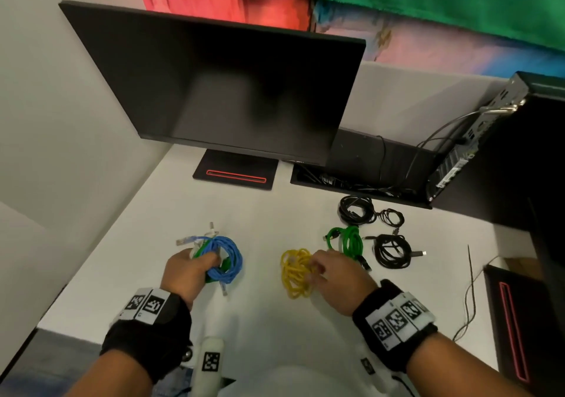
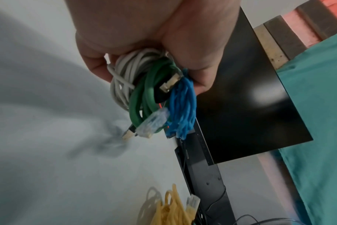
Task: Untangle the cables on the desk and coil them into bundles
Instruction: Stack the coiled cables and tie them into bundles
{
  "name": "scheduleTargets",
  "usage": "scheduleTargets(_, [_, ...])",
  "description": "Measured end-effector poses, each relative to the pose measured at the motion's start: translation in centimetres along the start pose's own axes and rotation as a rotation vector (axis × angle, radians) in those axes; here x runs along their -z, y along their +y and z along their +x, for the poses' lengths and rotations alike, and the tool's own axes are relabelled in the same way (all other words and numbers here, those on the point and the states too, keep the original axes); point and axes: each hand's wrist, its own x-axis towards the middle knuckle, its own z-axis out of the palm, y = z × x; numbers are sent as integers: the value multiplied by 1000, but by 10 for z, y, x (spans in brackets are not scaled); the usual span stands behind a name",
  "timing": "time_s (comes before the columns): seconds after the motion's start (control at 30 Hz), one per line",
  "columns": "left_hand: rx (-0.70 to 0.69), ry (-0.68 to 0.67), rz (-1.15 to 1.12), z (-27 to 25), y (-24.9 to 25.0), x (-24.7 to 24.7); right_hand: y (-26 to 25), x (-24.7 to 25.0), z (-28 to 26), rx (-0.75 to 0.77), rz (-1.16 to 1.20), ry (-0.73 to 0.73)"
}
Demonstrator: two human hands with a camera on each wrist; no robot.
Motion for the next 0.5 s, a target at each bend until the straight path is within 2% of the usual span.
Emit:
scheduleTargets(0.1, [34, 5, 14, -1, -7, -1, 17, -13, -16, -24, -74, -16])
scheduleTargets(0.27, [33, -20, 47, -5, -12, -17, -5, -32, -1, 33, -300, 29])
scheduleTargets(0.4, [37, -15, 67, -3, -9, -20, -22, -50, 18, -85, -439, -58])
scheduleTargets(0.5, [45, -26, 66, -6, -4, -23, -30, -62, 32, -113, -508, -61])
